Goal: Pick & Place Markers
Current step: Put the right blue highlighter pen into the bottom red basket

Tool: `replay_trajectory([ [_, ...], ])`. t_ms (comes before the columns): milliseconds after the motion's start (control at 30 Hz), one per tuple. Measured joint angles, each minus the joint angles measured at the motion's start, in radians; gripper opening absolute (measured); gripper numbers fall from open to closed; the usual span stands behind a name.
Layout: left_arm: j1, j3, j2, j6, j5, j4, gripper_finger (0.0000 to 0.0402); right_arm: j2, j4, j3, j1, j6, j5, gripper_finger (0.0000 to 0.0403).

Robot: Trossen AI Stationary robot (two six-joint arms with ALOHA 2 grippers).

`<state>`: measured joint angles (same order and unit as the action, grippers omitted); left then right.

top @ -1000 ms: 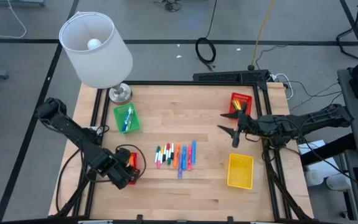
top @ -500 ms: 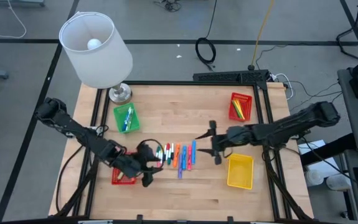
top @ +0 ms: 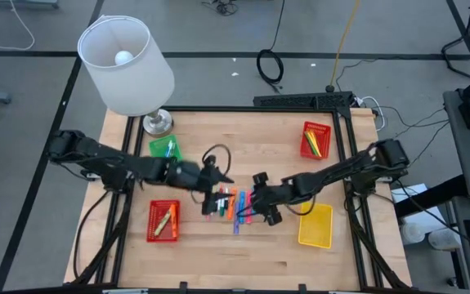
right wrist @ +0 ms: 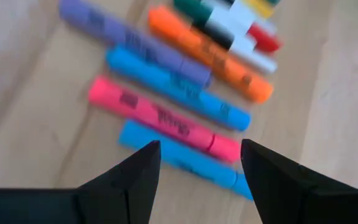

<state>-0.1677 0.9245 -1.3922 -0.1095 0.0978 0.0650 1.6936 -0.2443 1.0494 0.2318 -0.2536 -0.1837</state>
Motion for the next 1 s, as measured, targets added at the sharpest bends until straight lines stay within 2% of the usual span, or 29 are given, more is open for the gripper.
replay_trajectory([
  [133,0.093,0.0,0.0,0.067,-0.14,0.027,0.0212,0.061,-0.083,0.047,0.0,-0.101,-0.002,0.021],
  [333,0.179,-0.021,-0.002,0.115,-0.267,0.051,0.0212,0.104,-0.086,0.05,0.0,-0.289,0.001,0.021],
  [500,0.221,-0.061,-0.002,0.175,-0.477,0.19,0.0212,0.138,-0.076,0.051,-0.003,-0.33,0.003,0.021],
  [600,0.237,-0.065,-0.002,0.209,-0.566,0.222,0.0212,0.15,-0.077,0.053,-0.006,-0.311,0.019,0.021],
  [833,0.272,-0.065,-0.002,0.212,-0.578,0.202,0.0212,0.162,-0.169,0.054,-0.023,-0.205,0.159,0.021],
  [1000,0.281,-0.066,-0.002,0.212,-0.578,0.173,0.0212,0.163,-0.277,0.052,-0.02,-0.147,0.217,0.021],
])
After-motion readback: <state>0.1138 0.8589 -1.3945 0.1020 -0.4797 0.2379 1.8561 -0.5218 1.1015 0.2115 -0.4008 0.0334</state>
